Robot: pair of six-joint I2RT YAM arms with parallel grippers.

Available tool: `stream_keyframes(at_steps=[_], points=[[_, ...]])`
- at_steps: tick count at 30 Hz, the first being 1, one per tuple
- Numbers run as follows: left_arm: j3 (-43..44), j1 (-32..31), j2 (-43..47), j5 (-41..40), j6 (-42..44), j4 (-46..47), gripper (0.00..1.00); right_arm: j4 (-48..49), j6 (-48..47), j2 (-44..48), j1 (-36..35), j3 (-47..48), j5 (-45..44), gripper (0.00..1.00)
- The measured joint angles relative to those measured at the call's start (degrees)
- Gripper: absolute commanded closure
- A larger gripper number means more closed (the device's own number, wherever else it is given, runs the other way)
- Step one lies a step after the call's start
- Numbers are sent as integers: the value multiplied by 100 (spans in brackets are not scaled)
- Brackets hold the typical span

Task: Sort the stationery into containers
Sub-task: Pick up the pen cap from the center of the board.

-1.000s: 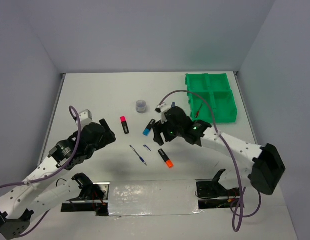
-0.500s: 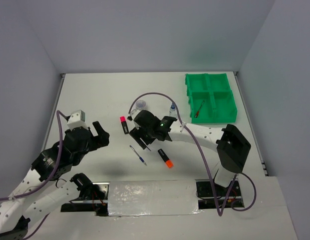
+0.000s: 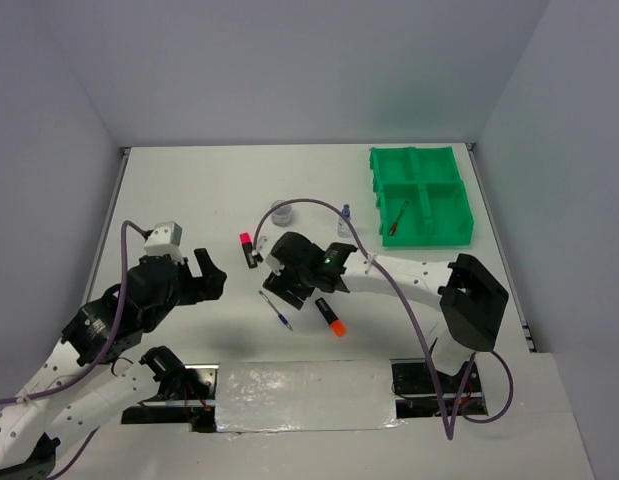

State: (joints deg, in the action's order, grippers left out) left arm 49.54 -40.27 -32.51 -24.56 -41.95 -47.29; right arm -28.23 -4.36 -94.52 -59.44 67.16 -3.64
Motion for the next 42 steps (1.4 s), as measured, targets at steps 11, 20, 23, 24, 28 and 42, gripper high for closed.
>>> stream_keyframes(at_steps=[11, 20, 23, 24, 28, 42], points=[[66, -2, 396, 426, 619, 286, 1, 151, -2975, 549, 101, -782, 942, 24], [-96, 0, 1451, 520, 621, 525, 1, -144, -2022, -911, 212, 1438, 988, 44], [-114, -2, 1685, 511, 616, 535, 1, -133, -1189, -1220, 238, 1309, 739, 46], [-114, 0, 1720, 501, 616, 538, 1, -144, -914, -1270, 238, 1220, 682, 47], [-118, 0, 1711, 487, 614, 535, 1, -177, -50, -1274, 238, 997, 479, 48], [-122, 0, 1569, 496, 603, 540, 1, -20, 813, -1255, 234, 662, 151, 53]])
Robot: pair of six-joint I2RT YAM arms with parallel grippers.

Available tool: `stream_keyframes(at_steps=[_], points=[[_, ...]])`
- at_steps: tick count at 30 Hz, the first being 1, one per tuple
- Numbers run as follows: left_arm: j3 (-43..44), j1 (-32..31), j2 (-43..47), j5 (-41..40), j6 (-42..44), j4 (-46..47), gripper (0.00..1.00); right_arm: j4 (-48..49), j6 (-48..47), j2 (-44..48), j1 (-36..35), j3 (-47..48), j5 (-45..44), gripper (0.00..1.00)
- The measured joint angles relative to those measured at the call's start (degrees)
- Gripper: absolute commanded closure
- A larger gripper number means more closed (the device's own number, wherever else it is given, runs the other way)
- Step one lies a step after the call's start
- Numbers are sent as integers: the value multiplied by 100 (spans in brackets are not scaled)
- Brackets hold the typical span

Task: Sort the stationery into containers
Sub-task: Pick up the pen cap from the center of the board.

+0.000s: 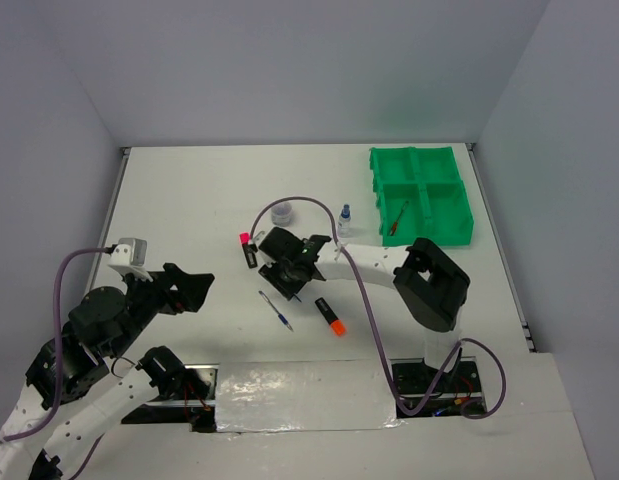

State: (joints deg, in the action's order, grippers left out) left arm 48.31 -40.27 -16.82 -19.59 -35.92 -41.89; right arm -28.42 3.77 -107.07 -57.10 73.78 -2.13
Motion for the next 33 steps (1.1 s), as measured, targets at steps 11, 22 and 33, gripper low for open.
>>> stream_keyframes(at_steps=[11, 22, 33], points=[[0, 0, -2, 39, 0, 0, 1, 22, 46, -295, 0, -33, -2, 60], [-2, 0, -9, 42, 0, 2, 1, 262, 66, -267, 37, -245, -33, 100], [-2, 0, -155, 50, 2, 11, 1, 960, 494, 605, 223, -1335, 254, 100]])
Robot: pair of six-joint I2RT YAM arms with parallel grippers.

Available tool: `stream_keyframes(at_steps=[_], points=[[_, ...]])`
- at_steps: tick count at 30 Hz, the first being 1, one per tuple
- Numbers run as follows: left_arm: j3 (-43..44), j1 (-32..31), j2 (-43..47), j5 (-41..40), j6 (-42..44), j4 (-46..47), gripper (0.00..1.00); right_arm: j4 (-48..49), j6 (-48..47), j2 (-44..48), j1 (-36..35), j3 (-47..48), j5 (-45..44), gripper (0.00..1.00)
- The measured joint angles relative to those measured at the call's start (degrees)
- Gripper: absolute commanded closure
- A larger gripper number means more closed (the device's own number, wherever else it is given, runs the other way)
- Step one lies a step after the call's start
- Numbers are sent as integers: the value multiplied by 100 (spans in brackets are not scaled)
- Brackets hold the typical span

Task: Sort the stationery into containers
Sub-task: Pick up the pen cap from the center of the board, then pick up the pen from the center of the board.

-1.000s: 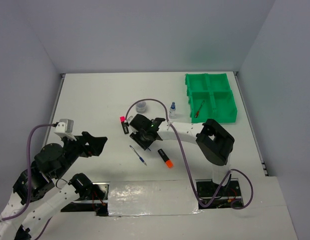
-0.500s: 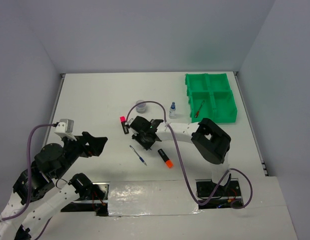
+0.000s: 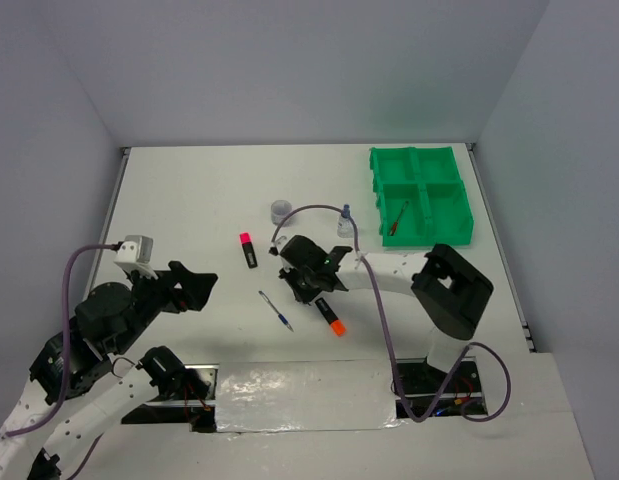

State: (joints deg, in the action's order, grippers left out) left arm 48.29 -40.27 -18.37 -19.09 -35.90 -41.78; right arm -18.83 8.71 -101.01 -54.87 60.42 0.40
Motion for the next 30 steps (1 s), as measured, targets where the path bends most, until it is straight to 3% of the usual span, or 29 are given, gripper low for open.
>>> stream_keyframes(at_steps=[7, 12, 17, 26, 30], points=[[0, 0, -649, 378, 317, 240, 1, 116, 481, 2033, 120, -479, -356, 100], [79, -2, -2120, 1067, 1016, 496, 1, 127, 588, 3716, 208, -570, -734, 100], [131, -94, -3425, 1434, 1919, 662, 1, -492, 623, 5230, 476, -680, -1198, 100], [-72, -1526, -4140, 1937, 4310, 1471, 1, -1572, 592, 6948, 608, -573, -1596, 100], [214, -1912, -5309, 1919, 5025, 1473, 2, -1746, 533, 7154, 608, -568, -1609, 100]])
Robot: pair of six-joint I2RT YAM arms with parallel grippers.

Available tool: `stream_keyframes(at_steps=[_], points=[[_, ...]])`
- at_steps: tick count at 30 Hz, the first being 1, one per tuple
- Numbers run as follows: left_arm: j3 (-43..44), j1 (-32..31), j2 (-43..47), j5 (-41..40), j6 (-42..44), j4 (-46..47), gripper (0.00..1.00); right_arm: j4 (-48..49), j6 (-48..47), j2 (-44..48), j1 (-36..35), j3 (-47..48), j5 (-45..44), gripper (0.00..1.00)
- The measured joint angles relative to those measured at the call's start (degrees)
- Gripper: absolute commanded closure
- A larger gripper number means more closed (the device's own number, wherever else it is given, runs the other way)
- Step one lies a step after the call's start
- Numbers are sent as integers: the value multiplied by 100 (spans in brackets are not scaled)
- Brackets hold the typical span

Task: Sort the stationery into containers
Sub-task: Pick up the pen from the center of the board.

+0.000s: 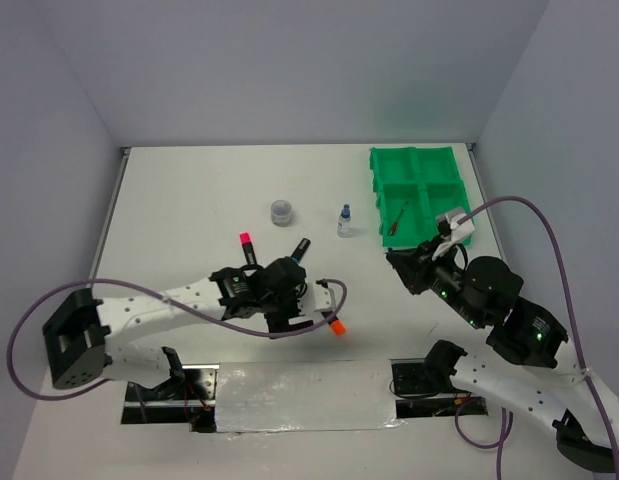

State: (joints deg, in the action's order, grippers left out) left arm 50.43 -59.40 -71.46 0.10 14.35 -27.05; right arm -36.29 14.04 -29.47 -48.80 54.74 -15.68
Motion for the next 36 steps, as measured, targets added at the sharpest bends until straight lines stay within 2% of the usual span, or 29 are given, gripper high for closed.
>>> stream_keyframes(at_steps=[4, 14, 23, 29, 31, 35, 36], points=[[111, -181, -800, -2, 535, -223, 1, -114, -26, 229, 7, -9, 48, 100], [105, -4, -1279, -52, 1294, -214, 5, -278, -57, 1008, 9, -15, 304, 100], [190, 730, -1937, -44, 1554, -33, 18, -407, -136, 1311, 9, -120, 439, 100], [433, 809, -2282, 37, 1591, -81, 25, -533, -199, 1471, 9, -162, 487, 100], [417, 815, -2280, 63, 1589, -70, 31, -538, -214, 1545, 9, -162, 494, 100], [308, 868, -2201, 144, 1574, -39, 64, -540, -243, 1639, 9, -162, 511, 100], [291, 874, -2197, 173, 1576, -50, 65, -538, -256, 1657, 9, -162, 516, 100]])
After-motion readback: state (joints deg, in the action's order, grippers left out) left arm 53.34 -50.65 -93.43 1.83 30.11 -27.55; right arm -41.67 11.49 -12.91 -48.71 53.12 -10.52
